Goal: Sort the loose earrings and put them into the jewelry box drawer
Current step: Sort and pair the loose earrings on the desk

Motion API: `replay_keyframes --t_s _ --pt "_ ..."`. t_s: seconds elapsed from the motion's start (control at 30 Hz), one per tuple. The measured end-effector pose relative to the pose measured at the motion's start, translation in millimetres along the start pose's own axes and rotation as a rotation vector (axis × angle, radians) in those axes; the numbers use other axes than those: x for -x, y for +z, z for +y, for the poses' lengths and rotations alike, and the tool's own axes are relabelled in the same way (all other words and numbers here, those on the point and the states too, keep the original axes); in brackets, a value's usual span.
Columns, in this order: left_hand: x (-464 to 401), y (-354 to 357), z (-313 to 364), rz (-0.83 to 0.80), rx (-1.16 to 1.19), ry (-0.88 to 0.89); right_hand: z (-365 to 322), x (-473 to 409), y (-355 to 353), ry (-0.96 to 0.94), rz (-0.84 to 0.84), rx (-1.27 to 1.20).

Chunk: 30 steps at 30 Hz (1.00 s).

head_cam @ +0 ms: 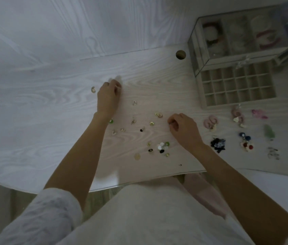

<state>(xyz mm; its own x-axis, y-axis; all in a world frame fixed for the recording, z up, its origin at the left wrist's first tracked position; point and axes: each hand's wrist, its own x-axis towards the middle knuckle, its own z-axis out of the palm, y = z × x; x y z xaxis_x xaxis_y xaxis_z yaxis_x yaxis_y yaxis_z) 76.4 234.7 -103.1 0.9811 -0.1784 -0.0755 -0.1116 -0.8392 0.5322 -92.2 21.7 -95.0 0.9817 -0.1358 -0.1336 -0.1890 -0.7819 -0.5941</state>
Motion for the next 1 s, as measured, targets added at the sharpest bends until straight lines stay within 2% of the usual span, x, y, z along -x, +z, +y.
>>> replay_keyframes --t_s 0.17,0.27,0.4,0.5,0.63,0.77,1.0 --pt "30 22 52 -0.065 0.124 0.224 17 -9 -28 0.119 0.151 -0.011" --pt "34 47 86 -0.13 0.185 0.315 24 -25 -35 0.157 0.158 0.043" --pt "36 74 115 -0.231 0.104 0.249 22 -31 -32 0.225 0.087 0.117" --pt "40 80 119 -0.264 0.094 0.176 19 -21 -31 0.244 0.084 0.073" --pt "47 80 116 -0.325 0.13 0.211 20 -11 -24 0.281 0.075 -0.016" --pt "54 84 127 -0.372 0.174 0.194 14 -21 -18 0.357 0.142 -0.077" --pt "56 90 145 -0.329 0.159 0.196 15 -34 -14 0.424 0.204 -0.114"
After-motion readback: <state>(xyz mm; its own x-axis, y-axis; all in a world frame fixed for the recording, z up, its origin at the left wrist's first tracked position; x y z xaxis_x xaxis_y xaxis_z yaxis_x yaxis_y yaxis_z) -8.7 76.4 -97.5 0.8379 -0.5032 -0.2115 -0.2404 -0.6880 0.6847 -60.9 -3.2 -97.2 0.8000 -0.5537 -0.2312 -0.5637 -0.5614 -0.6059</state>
